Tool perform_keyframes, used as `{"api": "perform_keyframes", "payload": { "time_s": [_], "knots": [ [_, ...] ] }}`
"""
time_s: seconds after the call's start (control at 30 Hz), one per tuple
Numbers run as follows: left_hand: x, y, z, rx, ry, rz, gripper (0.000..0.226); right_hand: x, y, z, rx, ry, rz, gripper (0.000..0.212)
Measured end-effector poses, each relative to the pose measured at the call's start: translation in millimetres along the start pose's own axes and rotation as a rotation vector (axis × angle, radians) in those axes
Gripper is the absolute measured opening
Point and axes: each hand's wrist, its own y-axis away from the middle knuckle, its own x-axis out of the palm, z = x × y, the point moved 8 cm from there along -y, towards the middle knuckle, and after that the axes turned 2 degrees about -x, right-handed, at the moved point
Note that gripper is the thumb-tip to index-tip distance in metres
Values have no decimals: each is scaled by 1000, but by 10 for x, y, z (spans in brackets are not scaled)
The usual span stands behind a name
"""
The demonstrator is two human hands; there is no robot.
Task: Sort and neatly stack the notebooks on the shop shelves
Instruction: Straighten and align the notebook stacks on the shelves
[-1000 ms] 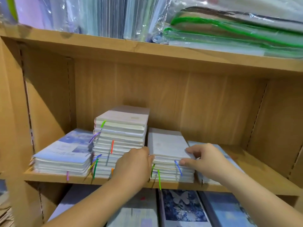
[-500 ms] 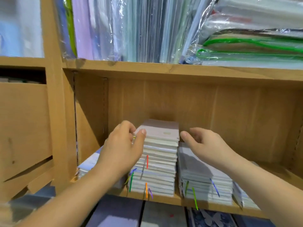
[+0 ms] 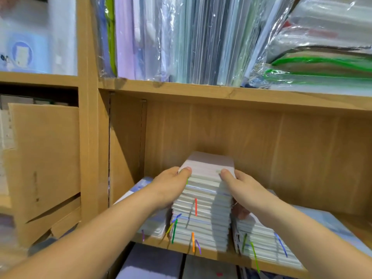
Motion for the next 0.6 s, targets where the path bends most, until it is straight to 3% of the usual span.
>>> {"api": "perform_keyframes", "payload": {
  "time_s": [0.1, 0.3, 0.4, 0.6],
  "knots": [
    [-28, 81, -82, -5, 64, -60, 26, -22, 44, 45, -38, -69, -93, 45],
    [-52, 368, -205, 2, 141, -54, 26, -139, 293, 121, -86, -56, -65, 52],
    [-34, 562, -60, -69, 191, 33, 45, -135, 492, 162, -132, 48, 32, 61],
    [3, 704, 183, -260, 221, 132, 59, -4, 756, 150, 17, -55, 194, 36]
  ]
}}
